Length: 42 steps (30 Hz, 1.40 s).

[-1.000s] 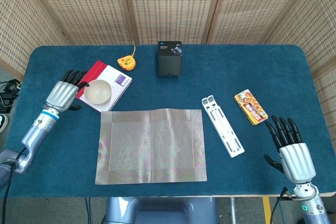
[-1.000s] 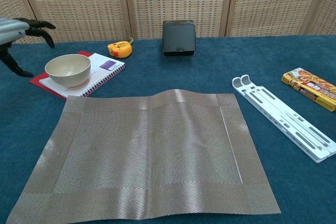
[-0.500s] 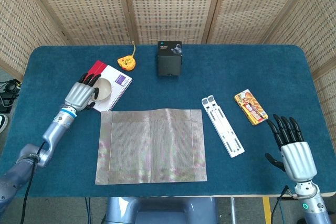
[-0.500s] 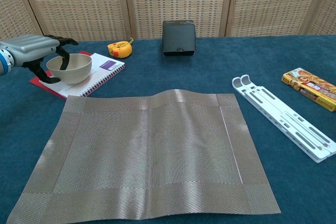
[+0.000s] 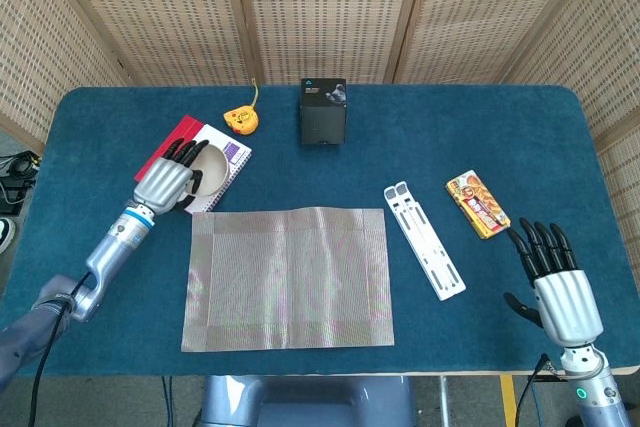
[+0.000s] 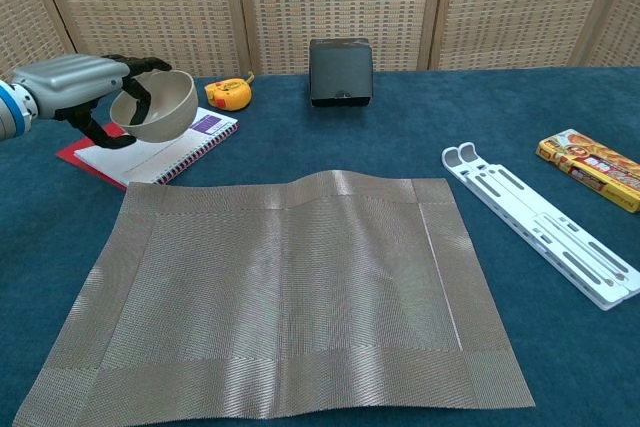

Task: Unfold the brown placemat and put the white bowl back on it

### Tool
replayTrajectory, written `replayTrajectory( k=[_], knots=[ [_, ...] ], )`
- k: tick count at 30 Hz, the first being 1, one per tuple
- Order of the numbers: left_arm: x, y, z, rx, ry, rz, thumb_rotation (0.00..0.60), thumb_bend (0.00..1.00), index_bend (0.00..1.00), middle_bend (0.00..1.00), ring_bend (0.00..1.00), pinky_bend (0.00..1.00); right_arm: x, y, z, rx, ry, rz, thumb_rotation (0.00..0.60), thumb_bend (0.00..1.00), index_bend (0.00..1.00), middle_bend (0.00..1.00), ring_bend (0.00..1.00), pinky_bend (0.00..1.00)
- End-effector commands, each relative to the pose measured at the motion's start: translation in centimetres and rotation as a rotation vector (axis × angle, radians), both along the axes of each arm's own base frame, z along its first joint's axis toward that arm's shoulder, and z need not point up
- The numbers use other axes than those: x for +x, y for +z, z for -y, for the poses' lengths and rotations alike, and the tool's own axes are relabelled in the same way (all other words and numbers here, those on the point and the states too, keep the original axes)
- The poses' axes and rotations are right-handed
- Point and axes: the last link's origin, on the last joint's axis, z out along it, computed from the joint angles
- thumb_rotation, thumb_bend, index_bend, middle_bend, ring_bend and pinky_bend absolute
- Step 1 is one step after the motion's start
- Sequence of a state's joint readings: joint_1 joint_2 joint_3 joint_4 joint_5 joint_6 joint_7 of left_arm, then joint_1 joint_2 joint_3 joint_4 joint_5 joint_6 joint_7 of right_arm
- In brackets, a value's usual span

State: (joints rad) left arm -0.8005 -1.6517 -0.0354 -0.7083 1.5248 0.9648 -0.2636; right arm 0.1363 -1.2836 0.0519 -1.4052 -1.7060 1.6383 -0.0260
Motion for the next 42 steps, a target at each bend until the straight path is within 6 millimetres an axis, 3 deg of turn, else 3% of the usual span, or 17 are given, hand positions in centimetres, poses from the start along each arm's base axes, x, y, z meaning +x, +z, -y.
replayTrajectory(
  k=[1,7,14,22,32,35,37,39,42],
  knots=[
    [3.8,-0.9,3.6,-0.130,-0.203,-0.005,0.600,0.49,0.72,0.00,0.00,0.00,0.0,0.0,0.0,0.000,0.000,0.000,0.600,0.00,0.00,0.00,0.00,0.00],
    [8.5,-3.7,8.2,-0.276,-0.364,-0.092,0.600,0.49,0.71,0.00,0.00,0.00,0.0,0.2,-0.1,-0.006,-0.001,0.004,0.600,0.00,0.00,0.00,0.00,0.00],
    [11.5,-6.0,11.1,-0.358,-0.447,-0.188,0.600,0.49,0.70,0.00,0.00,0.00,-0.1,0.6,-0.1,-0.017,-0.003,0.015,0.600,0.00,0.00,0.00,0.00,0.00],
    [11.6,-6.9,12.9,-0.410,-0.433,-0.297,0.600,0.49,0.69,0.00,0.00,0.00,0.0,1.1,-0.2,-0.029,0.002,0.027,0.600,0.00,0.00,0.00,0.00,0.00],
    [11.4,-7.3,13.4,-0.406,-0.421,-0.331,0.600,0.48,0.66,0.00,0.00,0.00,0.1,1.2,-0.2,-0.028,0.003,0.030,0.600,0.00,0.00,0.00,0.00,0.00],
    [11.4,-7.4,13.5,-0.401,-0.422,-0.330,0.600,0.37,0.52,0.00,0.00,0.00,0.1,1.2,-0.2,-0.029,0.003,0.030,0.600,0.00,0.00,0.00,0.00,0.00],
    [11.5,-7.1,13.5,-0.386,-0.417,-0.307,0.600,0.14,0.32,0.00,0.00,0.00,0.1,1.2,-0.2,-0.029,0.005,0.031,0.600,0.00,0.00,0.00,0.00,0.00],
    [11.5,-6.9,13.5,-0.377,-0.414,-0.289,0.600,0.01,0.14,0.00,0.00,0.00,0.1,1.2,-0.2,-0.029,0.005,0.031,0.600,0.00,0.00,0.00,0.00,0.00],
    [11.6,-5.8,13.4,-0.353,-0.411,-0.248,0.600,0.00,0.01,0.00,0.00,0.00,0.2,1.2,-0.3,-0.028,0.009,0.036,0.600,0.00,0.00,0.00,0.00,0.00]
  ],
)
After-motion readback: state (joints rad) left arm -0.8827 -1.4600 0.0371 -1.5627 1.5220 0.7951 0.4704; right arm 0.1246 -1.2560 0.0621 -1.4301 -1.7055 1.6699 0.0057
